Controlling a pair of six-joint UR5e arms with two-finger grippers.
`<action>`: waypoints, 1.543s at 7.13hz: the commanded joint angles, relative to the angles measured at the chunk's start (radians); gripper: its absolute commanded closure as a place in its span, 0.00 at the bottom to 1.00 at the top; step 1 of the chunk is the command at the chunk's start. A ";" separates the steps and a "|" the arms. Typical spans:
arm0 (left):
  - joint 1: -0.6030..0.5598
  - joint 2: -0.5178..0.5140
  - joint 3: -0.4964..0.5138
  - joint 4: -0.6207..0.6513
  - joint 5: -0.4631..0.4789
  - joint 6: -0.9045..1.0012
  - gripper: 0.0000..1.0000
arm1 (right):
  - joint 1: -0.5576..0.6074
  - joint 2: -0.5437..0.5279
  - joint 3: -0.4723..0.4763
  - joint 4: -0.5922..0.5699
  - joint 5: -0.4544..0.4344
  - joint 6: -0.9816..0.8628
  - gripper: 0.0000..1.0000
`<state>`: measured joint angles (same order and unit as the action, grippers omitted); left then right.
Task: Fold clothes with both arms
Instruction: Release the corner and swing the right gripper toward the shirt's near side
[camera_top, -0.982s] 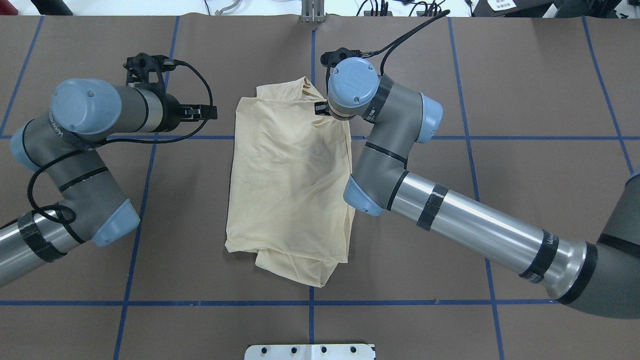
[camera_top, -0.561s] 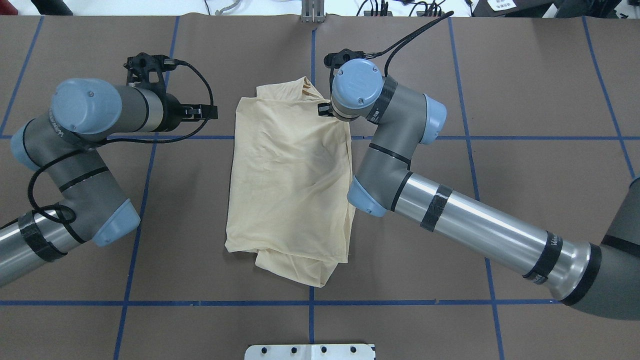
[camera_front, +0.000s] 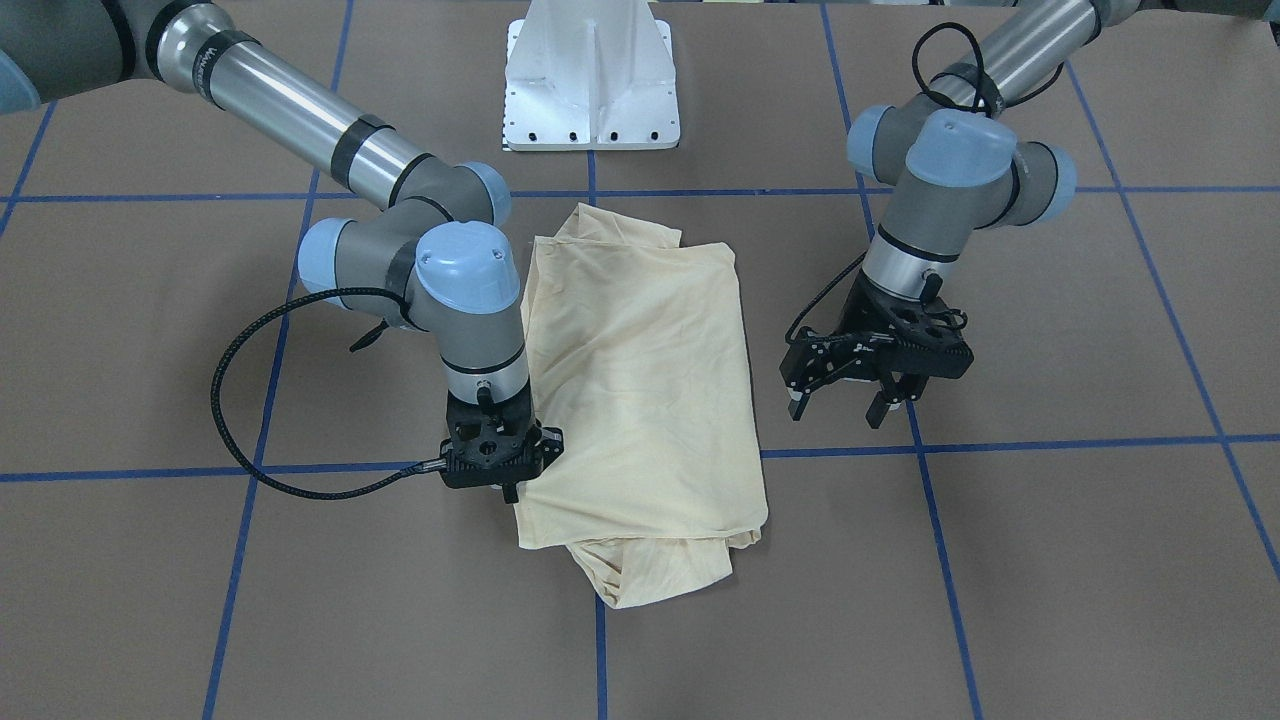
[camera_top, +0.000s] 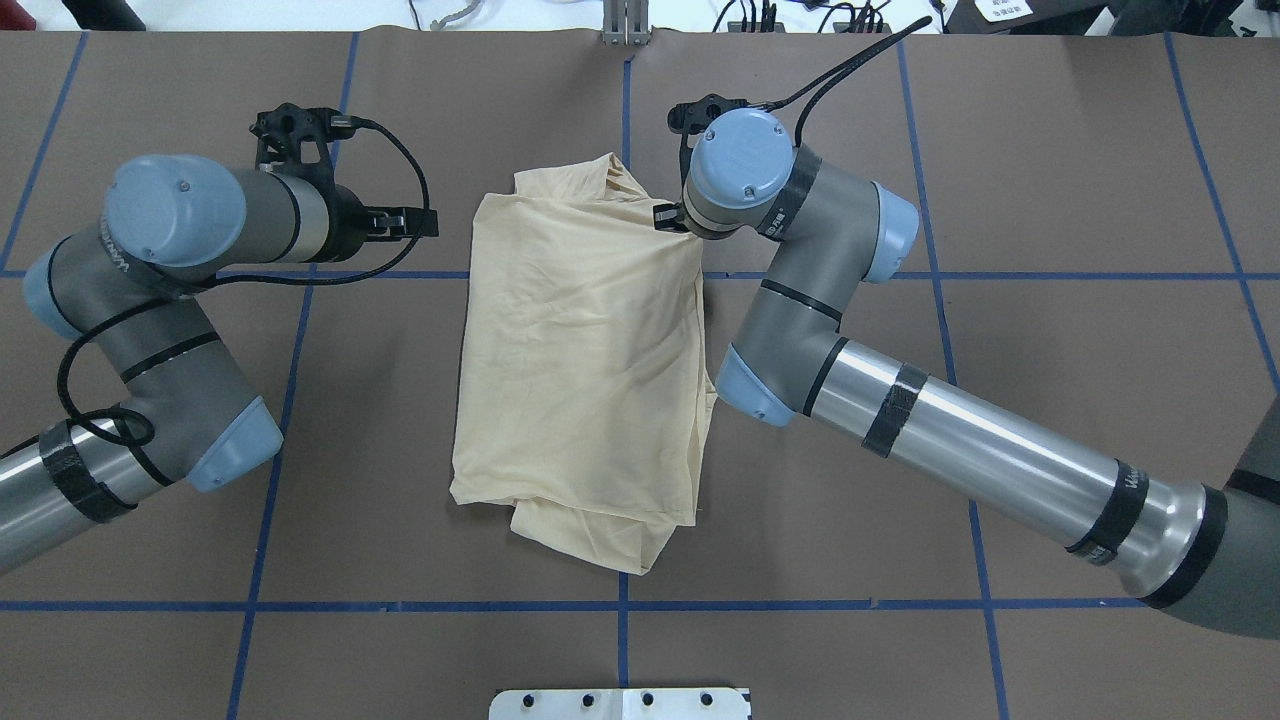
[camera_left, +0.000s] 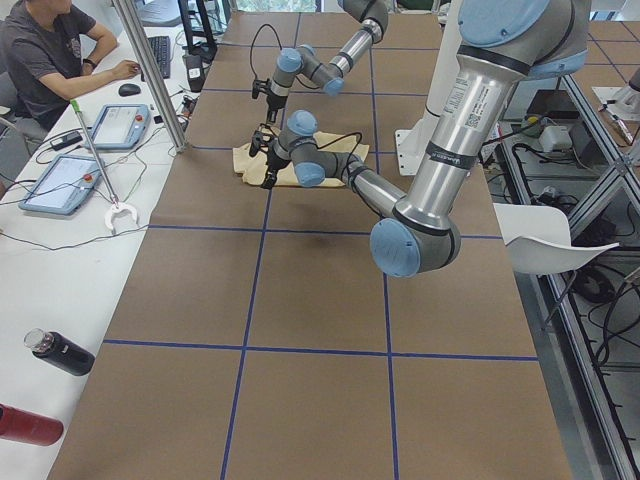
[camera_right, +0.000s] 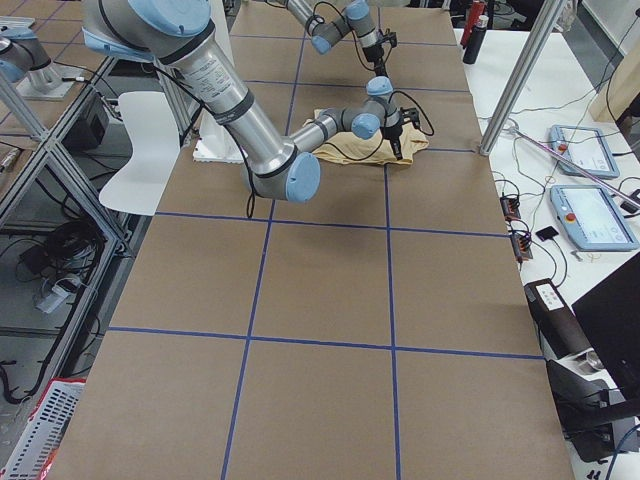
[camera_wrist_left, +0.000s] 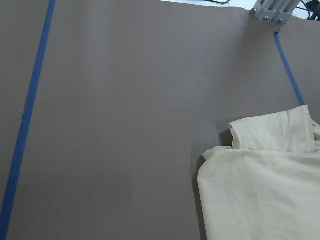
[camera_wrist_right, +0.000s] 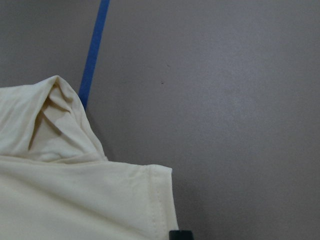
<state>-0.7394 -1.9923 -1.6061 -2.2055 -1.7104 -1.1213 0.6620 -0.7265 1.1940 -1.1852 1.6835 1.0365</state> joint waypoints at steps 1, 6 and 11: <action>0.000 0.001 -0.003 0.001 0.000 0.000 0.00 | 0.017 0.001 0.033 -0.001 0.083 0.014 0.00; 0.002 0.039 -0.084 0.001 -0.030 -0.043 0.00 | -0.034 -0.244 0.467 -0.111 0.159 0.290 0.00; 0.127 0.136 -0.129 -0.201 -0.077 -0.350 0.00 | -0.235 -0.347 0.598 -0.105 0.055 0.652 0.00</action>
<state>-0.6381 -1.8962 -1.7229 -2.3367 -1.7865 -1.4259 0.4833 -1.0566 1.7736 -1.2914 1.7787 1.5970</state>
